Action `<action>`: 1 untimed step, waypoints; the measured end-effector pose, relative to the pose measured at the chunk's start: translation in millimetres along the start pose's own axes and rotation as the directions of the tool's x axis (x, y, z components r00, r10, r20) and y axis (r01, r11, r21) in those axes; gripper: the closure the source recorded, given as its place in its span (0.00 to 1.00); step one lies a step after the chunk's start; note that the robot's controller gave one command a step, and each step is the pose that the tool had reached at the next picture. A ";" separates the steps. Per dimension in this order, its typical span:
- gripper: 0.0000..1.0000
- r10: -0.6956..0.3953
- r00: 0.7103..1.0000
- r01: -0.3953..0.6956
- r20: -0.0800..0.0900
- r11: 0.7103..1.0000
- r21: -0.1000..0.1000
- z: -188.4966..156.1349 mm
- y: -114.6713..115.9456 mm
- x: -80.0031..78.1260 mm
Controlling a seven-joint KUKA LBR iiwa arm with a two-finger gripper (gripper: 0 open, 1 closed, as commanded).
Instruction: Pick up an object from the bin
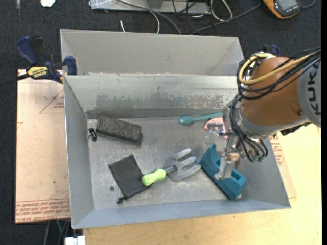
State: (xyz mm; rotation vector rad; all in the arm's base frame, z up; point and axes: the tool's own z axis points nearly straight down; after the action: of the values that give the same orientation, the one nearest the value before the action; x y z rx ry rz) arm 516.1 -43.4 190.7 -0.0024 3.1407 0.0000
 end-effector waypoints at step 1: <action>0.00 -0.062 0.998 0.062 0.007 0.998 0.001 63.8 20.5 -18.4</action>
Offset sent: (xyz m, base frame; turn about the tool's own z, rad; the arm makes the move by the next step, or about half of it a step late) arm 0.0173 0.0764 -0.1095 -0.3220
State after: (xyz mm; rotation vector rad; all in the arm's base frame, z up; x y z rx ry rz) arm 534.4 -22.9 126.8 -0.1002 3.1317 -0.0010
